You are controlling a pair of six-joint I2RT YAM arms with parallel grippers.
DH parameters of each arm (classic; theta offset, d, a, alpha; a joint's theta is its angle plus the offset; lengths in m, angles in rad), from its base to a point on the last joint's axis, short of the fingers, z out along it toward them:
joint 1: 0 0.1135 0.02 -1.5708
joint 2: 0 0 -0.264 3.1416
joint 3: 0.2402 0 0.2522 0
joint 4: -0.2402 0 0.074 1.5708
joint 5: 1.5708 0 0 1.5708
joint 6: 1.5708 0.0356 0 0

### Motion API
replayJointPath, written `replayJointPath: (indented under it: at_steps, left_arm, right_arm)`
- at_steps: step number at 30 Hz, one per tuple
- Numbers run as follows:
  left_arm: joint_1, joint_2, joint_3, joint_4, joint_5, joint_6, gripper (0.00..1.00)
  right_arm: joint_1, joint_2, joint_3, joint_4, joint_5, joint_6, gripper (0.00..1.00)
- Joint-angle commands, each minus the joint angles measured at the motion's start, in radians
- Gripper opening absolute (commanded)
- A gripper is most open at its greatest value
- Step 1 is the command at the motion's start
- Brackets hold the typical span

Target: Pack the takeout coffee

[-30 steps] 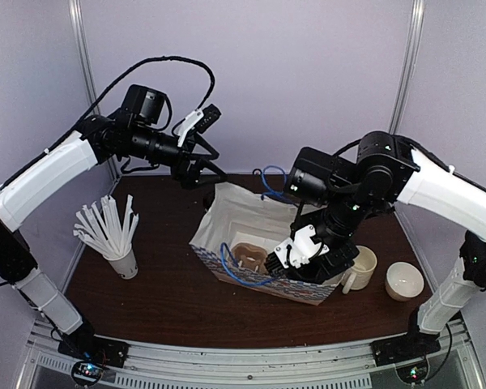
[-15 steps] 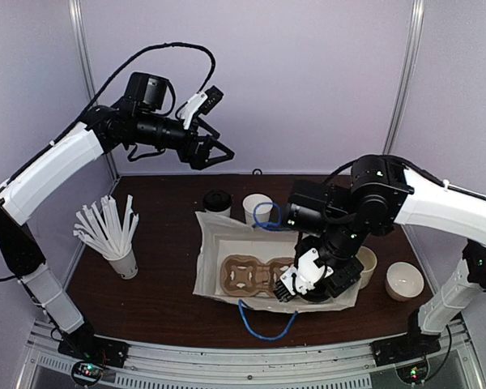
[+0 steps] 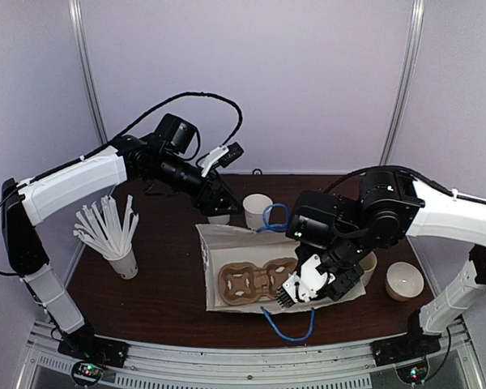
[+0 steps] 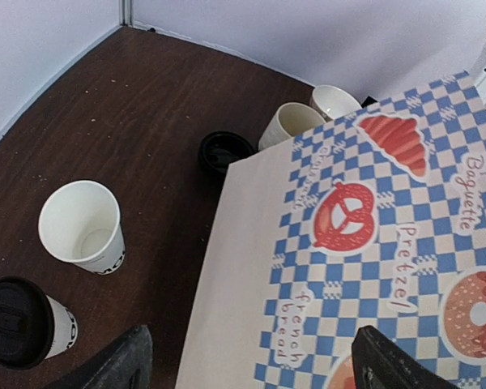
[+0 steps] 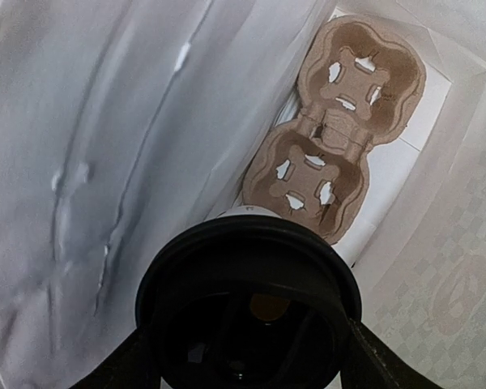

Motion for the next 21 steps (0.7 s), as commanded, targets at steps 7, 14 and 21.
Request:
replayJointPath:
  at_steps: [7,14,21]
  left_arm:
    - [-0.087,-0.076,-0.054,0.003,0.115,0.034,0.87]
    - [-0.126,-0.117,-0.124,-0.008,0.131,0.075,0.83]
    - [-0.144,-0.127,-0.147,-0.008,0.156,0.084,0.81]
  right_arm:
    - [0.015,-0.075,-0.083,0.158,0.048,-0.046,0.50]
    - [0.052,-0.159,-0.201,0.290,0.072,-0.089,0.50]
    - [0.064,-0.146,-0.274,0.459,0.149,-0.112,0.50]
